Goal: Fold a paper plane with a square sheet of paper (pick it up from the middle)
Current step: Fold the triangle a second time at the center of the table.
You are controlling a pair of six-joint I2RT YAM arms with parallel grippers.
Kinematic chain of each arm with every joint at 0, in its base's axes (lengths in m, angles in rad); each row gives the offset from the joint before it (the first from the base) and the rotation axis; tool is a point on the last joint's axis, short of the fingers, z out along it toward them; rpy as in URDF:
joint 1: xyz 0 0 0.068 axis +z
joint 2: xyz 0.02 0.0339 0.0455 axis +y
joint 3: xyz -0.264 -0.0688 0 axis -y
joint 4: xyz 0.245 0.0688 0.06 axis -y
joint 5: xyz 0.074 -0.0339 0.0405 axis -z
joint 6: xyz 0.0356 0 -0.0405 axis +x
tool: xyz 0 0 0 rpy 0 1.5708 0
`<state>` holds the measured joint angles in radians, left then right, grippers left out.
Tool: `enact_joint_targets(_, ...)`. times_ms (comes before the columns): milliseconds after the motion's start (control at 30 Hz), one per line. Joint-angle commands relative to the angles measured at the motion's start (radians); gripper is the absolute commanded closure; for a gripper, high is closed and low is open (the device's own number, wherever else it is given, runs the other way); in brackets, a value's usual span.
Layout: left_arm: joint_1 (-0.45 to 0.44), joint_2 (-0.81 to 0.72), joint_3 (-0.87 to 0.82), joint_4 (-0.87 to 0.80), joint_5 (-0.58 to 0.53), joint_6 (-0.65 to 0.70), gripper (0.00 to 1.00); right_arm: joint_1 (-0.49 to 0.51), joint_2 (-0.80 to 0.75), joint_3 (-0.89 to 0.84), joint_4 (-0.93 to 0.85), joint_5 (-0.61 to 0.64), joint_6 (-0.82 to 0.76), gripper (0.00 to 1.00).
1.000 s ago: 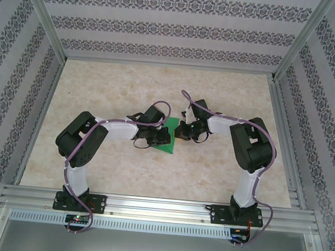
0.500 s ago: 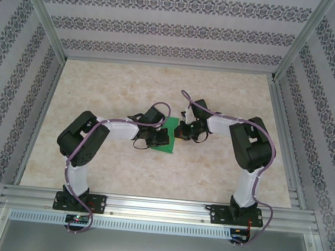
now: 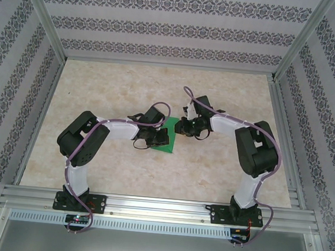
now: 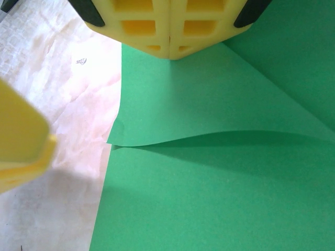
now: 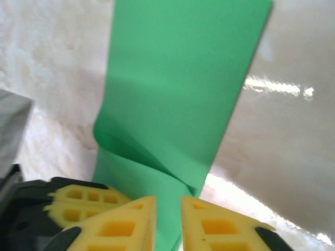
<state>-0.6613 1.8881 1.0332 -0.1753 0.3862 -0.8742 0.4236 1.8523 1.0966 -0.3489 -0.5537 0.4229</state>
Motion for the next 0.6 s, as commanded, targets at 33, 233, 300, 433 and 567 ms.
enact_joint_targets(33,0.009,0.034,-0.003,-0.067,-0.033,-0.022,0.94,0.024,-0.020,0.000,-0.009,-0.002,-0.008,0.87)
enact_joint_targets(233,0.009,0.035,-0.003,-0.072,-0.033,-0.020,0.94,0.052,0.035,0.012,0.008,-0.023,0.002,0.95)
enact_joint_targets(300,0.009,0.035,-0.004,-0.072,-0.034,-0.020,0.95,0.055,0.056,0.023,0.010,-0.028,0.002,0.95)
enact_joint_targets(433,0.009,0.035,-0.004,-0.069,-0.033,-0.023,0.95,0.055,0.090,0.036,0.010,-0.025,-0.001,0.95)
enact_joint_targets(567,0.009,0.029,0.000,-0.066,-0.029,-0.020,0.95,0.046,0.126,0.042,-0.026,0.011,-0.008,0.95)
